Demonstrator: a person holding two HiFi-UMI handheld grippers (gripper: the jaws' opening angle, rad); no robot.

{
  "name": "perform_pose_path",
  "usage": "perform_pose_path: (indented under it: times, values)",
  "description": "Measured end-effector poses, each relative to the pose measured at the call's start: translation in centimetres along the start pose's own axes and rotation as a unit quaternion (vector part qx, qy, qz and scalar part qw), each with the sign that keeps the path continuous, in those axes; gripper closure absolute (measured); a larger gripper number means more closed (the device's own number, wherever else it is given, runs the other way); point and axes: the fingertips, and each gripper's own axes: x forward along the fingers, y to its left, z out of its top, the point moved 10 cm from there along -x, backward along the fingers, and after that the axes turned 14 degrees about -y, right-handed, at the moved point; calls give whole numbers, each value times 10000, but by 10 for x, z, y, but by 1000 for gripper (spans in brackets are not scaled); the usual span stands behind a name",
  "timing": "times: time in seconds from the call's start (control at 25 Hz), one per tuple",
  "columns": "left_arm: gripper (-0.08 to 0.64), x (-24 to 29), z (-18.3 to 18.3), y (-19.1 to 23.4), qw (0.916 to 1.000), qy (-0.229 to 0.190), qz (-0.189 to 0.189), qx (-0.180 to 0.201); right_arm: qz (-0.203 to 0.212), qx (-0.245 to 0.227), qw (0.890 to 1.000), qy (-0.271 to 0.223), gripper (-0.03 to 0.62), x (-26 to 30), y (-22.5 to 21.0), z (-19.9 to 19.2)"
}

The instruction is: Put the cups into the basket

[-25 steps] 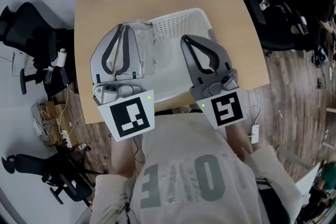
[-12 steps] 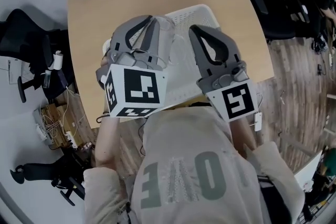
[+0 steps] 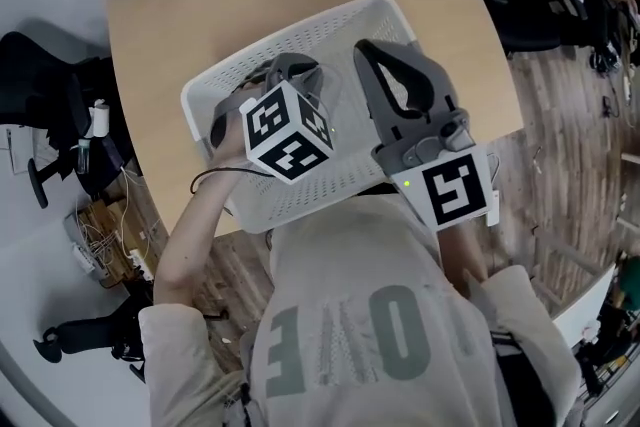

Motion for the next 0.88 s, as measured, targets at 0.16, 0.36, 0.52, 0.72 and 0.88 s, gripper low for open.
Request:
perform_pose_path:
  times: [0.16,0.36,0.52,0.72,0.88]
  values:
    - [523,29,-23,-10,9977,484,-480,-16,-29,12,10000,43,595,2,-2,-3]
    - [523,58,-45,-20,9888,1066,-1037,-123,-25,91,9999,98,595,2,-7,-10]
    - [523,74,-57,-25,9815,1383,-1323,-80,-25,131,9998,139,595,3,-7,-13]
    - [523,89,-70,-32,9736,1608,-1600,-250,-19,115,9996,267,595,3,-9,-18]
    - [523,96,-80,-34,9670,1784,-1774,-390,28,146,9994,310,594,4,-8,-20]
